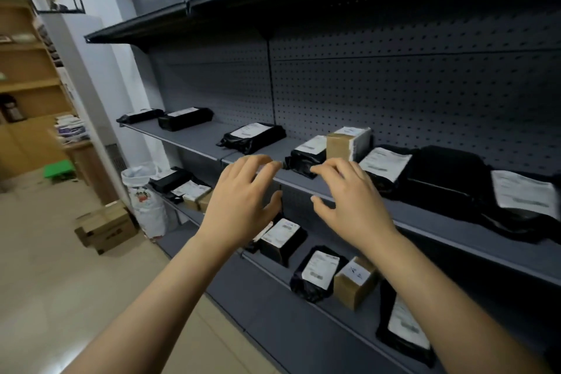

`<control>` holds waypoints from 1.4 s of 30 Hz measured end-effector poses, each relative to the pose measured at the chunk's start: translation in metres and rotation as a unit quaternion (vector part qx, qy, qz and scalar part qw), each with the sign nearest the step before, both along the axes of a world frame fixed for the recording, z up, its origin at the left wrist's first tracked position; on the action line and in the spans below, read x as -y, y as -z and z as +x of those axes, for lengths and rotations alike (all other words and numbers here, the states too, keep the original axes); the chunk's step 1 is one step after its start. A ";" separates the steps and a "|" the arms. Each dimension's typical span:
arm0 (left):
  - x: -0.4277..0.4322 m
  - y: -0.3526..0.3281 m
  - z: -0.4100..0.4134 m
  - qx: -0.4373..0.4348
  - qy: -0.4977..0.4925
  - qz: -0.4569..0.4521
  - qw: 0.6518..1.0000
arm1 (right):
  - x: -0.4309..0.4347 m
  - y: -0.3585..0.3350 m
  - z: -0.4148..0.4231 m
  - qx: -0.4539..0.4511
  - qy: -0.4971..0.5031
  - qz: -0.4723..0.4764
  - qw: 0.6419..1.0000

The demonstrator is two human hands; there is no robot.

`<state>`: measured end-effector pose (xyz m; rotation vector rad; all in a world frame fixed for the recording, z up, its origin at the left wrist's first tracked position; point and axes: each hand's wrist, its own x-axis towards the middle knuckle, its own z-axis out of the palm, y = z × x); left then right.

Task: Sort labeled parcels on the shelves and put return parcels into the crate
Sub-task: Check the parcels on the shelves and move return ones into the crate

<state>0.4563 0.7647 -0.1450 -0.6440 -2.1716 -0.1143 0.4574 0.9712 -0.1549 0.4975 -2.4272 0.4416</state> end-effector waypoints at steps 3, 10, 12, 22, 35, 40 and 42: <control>0.007 -0.009 -0.047 -0.004 0.003 -0.009 1.000 | 0.007 -0.001 -0.049 0.000 -0.002 -0.024 1.000; 0.020 -0.005 -0.141 0.024 0.009 0.005 1.000 | 0.023 0.003 -0.136 0.009 0.015 -0.043 0.999; 0.023 -0.001 -0.166 0.031 0.023 0.004 0.999 | 0.027 0.005 -0.156 0.016 0.027 -0.044 0.999; 0.042 0.017 -0.307 0.079 0.141 0.006 0.987 | 0.061 0.015 -0.238 0.006 0.158 -0.095 0.983; 0.019 0.059 -0.394 0.291 0.261 0.004 0.920 | 0.093 0.056 -0.265 0.136 0.395 -0.178 0.891; -0.003 0.071 -0.400 0.450 0.270 0.078 0.848 | 0.096 0.063 -0.277 0.131 0.427 -0.248 0.859; -0.009 0.073 -0.399 0.489 0.268 0.109 0.823 | 0.095 0.063 -0.283 0.142 0.438 -0.275 0.844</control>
